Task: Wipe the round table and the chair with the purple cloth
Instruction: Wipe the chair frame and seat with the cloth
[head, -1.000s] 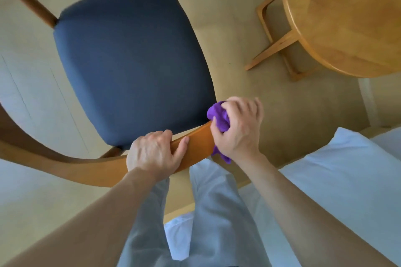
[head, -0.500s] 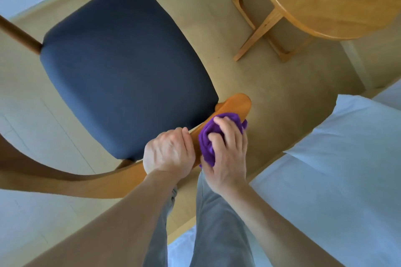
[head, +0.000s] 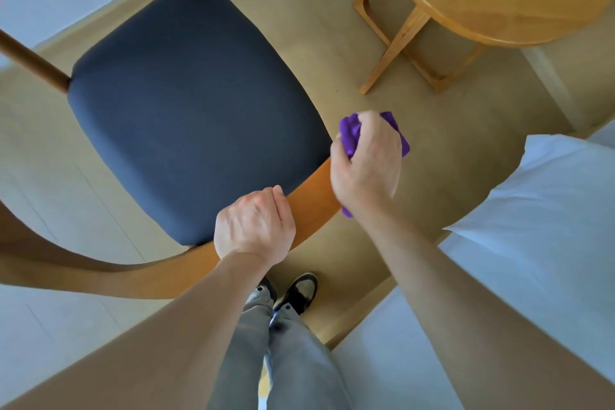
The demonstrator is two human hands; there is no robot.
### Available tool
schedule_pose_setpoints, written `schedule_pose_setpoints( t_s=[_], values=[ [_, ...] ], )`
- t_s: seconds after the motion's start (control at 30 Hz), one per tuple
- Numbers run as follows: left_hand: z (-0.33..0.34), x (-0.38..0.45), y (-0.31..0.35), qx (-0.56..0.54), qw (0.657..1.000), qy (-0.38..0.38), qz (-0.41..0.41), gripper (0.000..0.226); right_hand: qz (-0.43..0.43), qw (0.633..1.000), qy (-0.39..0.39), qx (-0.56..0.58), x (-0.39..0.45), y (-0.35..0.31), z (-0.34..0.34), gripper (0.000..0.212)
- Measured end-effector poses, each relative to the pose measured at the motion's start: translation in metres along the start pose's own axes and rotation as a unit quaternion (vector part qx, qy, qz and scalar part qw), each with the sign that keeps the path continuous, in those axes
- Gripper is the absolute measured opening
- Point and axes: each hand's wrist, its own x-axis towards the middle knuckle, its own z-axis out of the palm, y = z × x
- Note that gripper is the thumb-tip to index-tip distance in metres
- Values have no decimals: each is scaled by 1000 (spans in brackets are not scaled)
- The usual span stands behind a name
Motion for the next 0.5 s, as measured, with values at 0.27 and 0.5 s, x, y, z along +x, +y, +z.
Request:
schedule_pose_setpoints(
  t_s=[0.27,0.5],
  values=[
    [0,0,1,7,1000,10,-8,51,-252,959,-122,-53,-43,54,-22,39],
    [1,-1,1,-6,1000,8,-9,52,-79,988,-135,-4,43,28,-14,24]
  ],
)
